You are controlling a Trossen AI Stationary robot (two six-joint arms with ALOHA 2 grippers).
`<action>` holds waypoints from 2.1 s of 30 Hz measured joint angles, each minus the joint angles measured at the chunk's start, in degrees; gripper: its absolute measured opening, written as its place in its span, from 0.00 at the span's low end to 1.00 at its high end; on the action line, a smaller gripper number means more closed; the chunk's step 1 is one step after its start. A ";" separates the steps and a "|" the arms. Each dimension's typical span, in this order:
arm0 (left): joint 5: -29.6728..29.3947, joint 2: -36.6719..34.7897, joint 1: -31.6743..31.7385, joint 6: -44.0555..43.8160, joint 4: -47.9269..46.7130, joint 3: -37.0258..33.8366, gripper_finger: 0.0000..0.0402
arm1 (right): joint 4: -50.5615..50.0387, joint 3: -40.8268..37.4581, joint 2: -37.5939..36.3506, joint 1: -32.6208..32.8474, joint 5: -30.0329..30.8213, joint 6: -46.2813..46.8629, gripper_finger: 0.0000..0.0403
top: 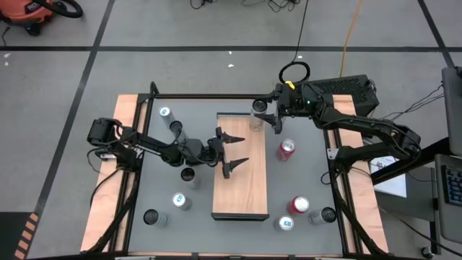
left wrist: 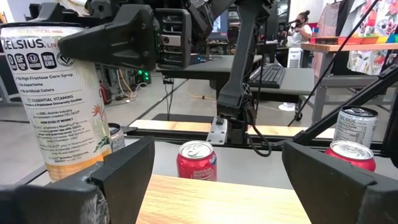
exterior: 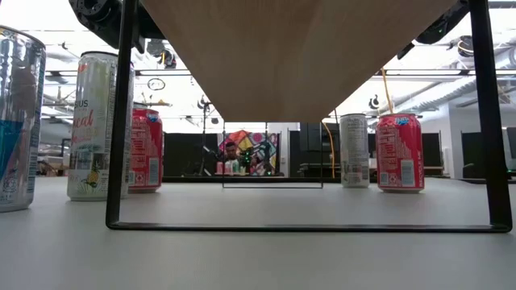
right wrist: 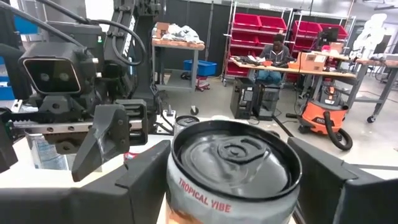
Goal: Place canned beverage on shelf
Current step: Put the top right white yellow soda can on the shelf, then put the right white yellow soda can on the shelf aligned with the other white yellow soda can
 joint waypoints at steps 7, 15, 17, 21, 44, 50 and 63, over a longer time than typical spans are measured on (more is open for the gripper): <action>0.00 0.00 -0.64 0.17 0.00 0.00 0.88 | -0.39 0.03 -1.05 0.01 -0.62 0.01 0.65; 0.00 0.00 -0.64 0.17 0.00 0.00 0.88 | -2.93 0.08 -5.24 0.02 -1.46 0.46 0.65; 0.00 0.00 -0.64 0.15 0.00 0.00 0.88 | -3.48 0.08 -6.27 0.04 -1.46 0.49 0.65; 0.00 0.00 -1.00 0.00 0.02 0.00 0.88 | -4.66 0.08 -8.81 0.04 -1.35 0.50 0.65; -0.86 0.00 -8.93 -4.31 -1.77 0.02 0.88 | -37.43 -6.23 -27.16 6.11 5.20 9.56 0.65; -5.86 0.00 -10.17 -4.33 -3.09 0.02 0.88 | -37.52 -10.87 -30.35 9.83 18.20 11.67 0.65; -6.49 0.00 -10.15 -4.34 -3.06 0.02 0.88 | -44.94 -11.57 -27.77 11.85 35.94 1.84 0.68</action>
